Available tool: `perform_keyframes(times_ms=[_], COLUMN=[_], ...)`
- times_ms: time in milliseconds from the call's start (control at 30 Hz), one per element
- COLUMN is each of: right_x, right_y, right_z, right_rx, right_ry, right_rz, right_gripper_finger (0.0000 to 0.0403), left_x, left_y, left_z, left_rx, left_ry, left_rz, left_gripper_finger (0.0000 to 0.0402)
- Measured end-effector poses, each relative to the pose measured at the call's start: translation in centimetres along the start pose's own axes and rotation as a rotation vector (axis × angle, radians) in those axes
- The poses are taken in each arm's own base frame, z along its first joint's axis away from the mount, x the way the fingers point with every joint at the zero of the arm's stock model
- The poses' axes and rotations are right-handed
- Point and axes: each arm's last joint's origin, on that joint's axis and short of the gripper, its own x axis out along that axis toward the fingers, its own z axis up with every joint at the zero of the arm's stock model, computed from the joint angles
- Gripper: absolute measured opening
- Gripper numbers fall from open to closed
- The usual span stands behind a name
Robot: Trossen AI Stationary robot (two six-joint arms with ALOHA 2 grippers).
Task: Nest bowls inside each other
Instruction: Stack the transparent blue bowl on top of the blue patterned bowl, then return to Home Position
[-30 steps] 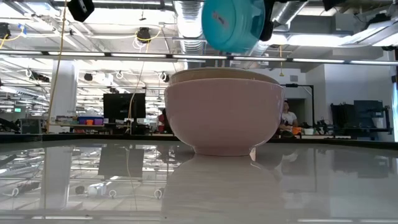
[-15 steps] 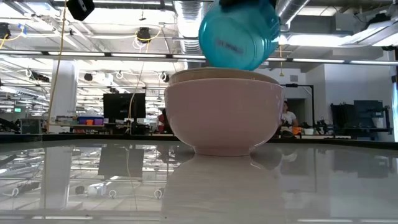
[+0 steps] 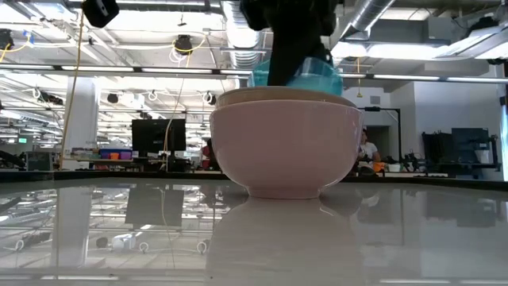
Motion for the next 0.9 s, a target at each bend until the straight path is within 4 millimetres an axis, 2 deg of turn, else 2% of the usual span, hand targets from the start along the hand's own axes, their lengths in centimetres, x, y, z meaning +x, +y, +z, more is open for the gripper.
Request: perform_keyframes(times_ms=[233,367,467,600,767,900], right_x=[0.6,-0.5,-1.9,-3.2,-5.6,-8.7], right_y=[-0.4,-0.1,0.4,0.5,-0.5,-1.9], right_z=[0.6,0.9,1.2,1.4,0.4,-2.2], right_rx=[0.028,0.044,0.043,0.053,0.073,0.129], right_ry=[0.009,-0.042,-0.109,-0.224,-0.358,-0.543], right_rz=[-0.006,0.032,0.058,0.048,0.044,0.064], right_gripper_finger=[0.0153,0.0227,0.0258,0.0243,0.0161,0.0099], left_x=[0.1,0.2,0.2,0.2,-0.1,-1.4], left_y=[-0.3,-0.4,-0.5,-0.5,-0.6,-1.1], left_z=[-0.2,-0.4,-0.5,-0.5,-0.5,-0.6], left_rx=[0.000,-0.003,-0.001,0.008,0.055,0.107], left_ry=[0.026,0.047,0.052,0.051,0.034,-0.031], left_rz=[-0.029,-0.041,-0.043,-0.044,-0.050,-0.020], left_gripper_finger=[0.0000,0.0000,0.0000,0.0000,0.0000,0.0000])
